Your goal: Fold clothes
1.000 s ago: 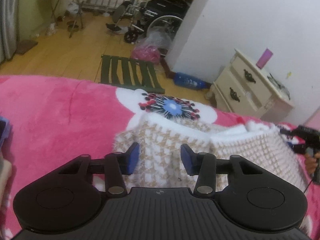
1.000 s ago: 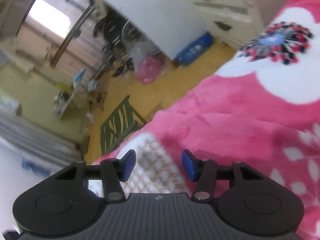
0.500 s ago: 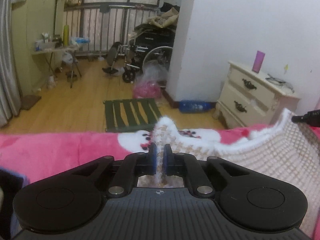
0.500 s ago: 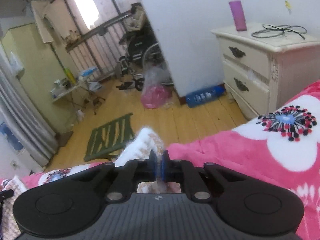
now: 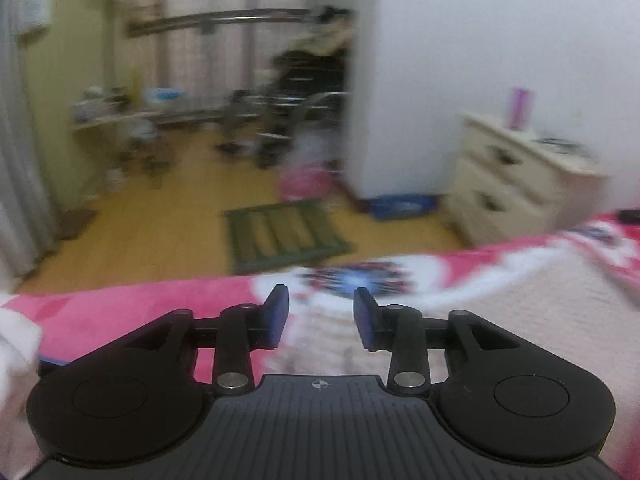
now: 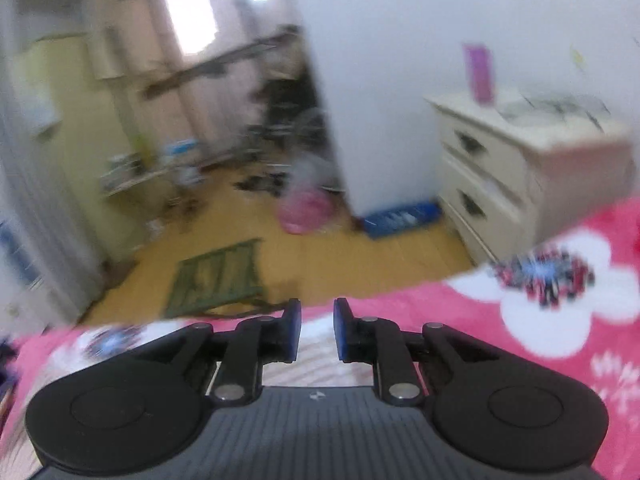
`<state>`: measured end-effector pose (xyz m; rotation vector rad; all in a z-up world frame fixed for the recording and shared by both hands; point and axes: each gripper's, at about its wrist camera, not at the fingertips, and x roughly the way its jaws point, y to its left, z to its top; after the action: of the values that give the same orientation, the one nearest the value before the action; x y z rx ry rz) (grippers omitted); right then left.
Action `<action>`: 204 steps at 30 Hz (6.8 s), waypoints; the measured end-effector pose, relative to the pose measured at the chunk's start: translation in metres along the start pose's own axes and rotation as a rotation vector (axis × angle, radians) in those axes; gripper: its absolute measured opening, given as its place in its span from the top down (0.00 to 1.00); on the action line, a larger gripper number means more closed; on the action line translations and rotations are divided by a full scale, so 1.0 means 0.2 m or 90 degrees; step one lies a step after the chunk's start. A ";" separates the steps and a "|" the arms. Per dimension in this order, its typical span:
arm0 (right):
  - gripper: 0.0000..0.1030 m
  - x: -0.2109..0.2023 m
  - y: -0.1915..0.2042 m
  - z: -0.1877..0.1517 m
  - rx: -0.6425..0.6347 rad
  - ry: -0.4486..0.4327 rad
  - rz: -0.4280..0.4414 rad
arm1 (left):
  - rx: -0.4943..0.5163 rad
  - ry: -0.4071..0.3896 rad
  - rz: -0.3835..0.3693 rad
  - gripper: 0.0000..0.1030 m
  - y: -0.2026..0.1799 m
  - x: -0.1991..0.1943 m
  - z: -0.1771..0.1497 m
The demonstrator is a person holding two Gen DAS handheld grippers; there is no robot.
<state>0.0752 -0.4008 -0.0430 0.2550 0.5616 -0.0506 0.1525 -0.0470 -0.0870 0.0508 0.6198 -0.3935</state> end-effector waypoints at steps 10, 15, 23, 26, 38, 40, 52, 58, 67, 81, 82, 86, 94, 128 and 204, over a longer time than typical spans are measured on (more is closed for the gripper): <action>0.87 -0.06 0.20 -0.66 -0.256 0.187 -0.072 | 0.080 0.241 -0.106 0.62 -0.26 -0.07 -0.53; 0.86 -0.24 0.23 -0.59 -0.228 0.110 -0.072 | 0.074 0.197 -0.076 0.60 -0.28 -0.19 -0.46; 0.90 -0.18 -0.14 -0.66 -0.022 0.138 -0.134 | 0.115 0.183 -0.046 0.60 -0.27 -0.18 -0.56; 0.86 -0.28 -0.05 -0.51 -0.018 0.069 -0.125 | 0.131 0.149 -0.058 0.60 -0.26 -0.23 -0.49; 0.93 0.44 0.28 -0.40 -0.188 0.166 -0.075 | 0.092 0.158 -0.045 0.58 -0.20 0.10 -0.45; 0.91 0.43 0.35 -0.35 -0.213 0.162 -0.098 | 0.081 0.155 -0.050 0.58 -0.19 0.08 -0.45; 0.97 0.61 0.42 -0.15 -0.078 0.181 0.032 | 0.023 0.144 -0.081 0.53 -0.14 0.07 -0.44; 0.95 0.67 0.56 -0.15 -0.134 0.200 0.100 | 0.012 0.141 -0.089 0.53 -0.13 0.07 -0.44; 0.90 0.30 0.78 -0.13 -0.163 0.157 0.165 | -0.084 0.149 -0.103 0.48 -0.01 -0.06 -0.44; 0.83 0.14 1.05 -0.74 -0.333 0.237 0.198 | -0.289 0.225 -0.126 0.47 0.26 -0.04 -0.53; 0.83 0.14 1.06 -0.78 -0.358 0.208 0.197 | -0.305 0.231 -0.131 0.47 0.27 -0.02 -0.53; 0.72 -0.08 1.24 -0.73 -0.406 0.131 0.234 | -0.362 0.245 -0.156 0.47 0.33 0.03 -0.51; 0.48 -0.27 1.68 -1.23 -0.768 0.030 0.323 | -0.487 0.249 -0.174 0.47 0.49 0.17 -0.51; 0.88 -0.31 1.74 -1.17 -0.720 -0.048 0.211 | -0.562 0.139 -0.098 0.83 0.31 0.41 -0.20; 0.59 -0.14 -0.15 -0.45 0.129 0.244 -0.111 | 0.373 -0.031 -0.258 0.61 -1.40 0.26 -0.19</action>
<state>0.0017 -0.4075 -0.1076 0.4166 0.9617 -0.2314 0.0645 -0.3174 -0.1286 0.4793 0.4467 -0.9581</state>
